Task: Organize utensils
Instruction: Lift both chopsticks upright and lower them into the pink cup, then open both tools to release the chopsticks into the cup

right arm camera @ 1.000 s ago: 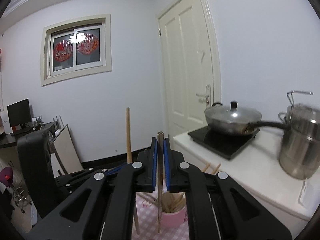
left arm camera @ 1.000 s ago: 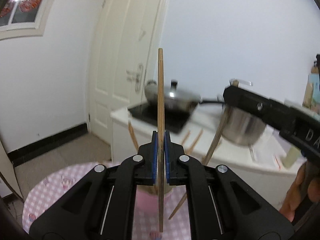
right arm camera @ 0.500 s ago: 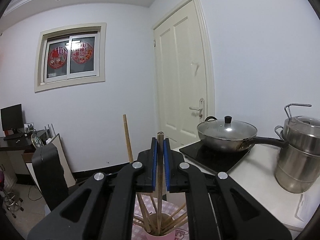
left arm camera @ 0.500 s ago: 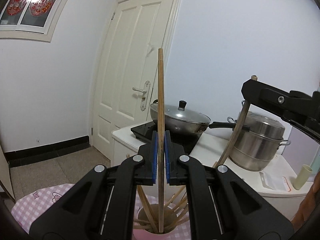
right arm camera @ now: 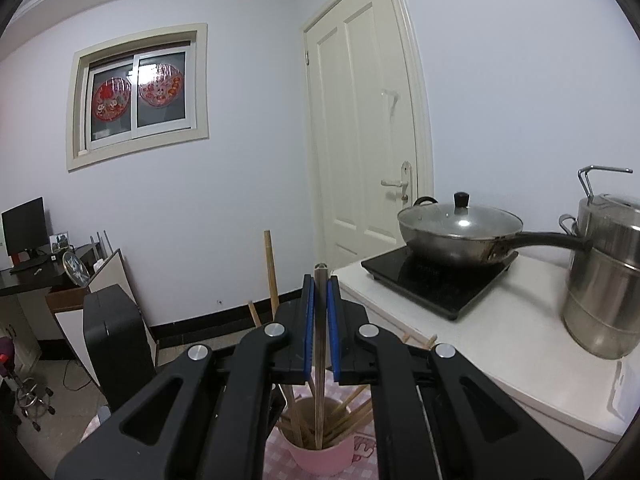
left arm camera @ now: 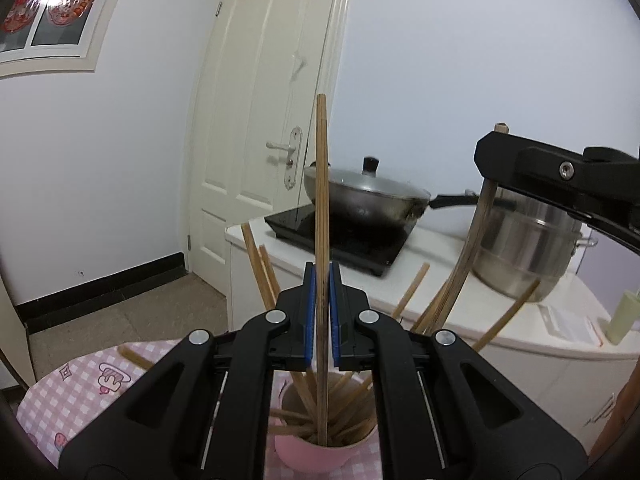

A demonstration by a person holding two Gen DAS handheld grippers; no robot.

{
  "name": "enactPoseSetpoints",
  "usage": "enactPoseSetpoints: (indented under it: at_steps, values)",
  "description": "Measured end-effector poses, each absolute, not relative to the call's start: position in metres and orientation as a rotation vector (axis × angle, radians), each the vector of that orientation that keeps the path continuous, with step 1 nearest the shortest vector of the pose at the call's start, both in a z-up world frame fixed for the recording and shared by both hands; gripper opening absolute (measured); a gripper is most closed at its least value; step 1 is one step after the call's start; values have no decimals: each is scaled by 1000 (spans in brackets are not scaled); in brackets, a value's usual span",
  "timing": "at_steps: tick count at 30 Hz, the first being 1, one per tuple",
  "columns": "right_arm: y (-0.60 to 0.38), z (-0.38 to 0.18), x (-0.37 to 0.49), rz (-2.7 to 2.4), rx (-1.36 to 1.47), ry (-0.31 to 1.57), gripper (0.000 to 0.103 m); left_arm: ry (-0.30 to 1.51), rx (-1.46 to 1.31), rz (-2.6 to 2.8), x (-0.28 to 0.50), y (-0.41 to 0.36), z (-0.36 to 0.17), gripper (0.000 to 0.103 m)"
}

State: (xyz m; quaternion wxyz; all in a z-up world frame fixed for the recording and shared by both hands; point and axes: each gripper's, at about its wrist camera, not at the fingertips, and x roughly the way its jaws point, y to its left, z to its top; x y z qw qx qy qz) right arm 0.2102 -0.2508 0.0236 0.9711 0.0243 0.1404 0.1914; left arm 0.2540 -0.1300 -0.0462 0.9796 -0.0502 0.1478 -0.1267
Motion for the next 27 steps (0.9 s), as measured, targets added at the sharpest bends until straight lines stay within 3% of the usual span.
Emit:
enactPoseSetpoints:
  at_steps: [19, 20, 22, 23, 27]
  values:
    - [-250, -9, 205, 352, 62, 377, 6, 390, -45, -252, 237, -123, -56, 8]
    - [-250, -9, 204, 347, 65, 378, 6, 393, -44, -254, 235, -123, -55, 11]
    - [-251, -10, 203, 345, 71, 382, 6, 396, -46, -254, 233, -121, -53, 35]
    - [-252, -10, 202, 343, 74, 384, 6, 383, -51, -249, 229, -119, -51, 60]
    - [-251, -9, 197, 335, 72, 386, 7, 348, -41, -241, 215, -117, -42, 62]
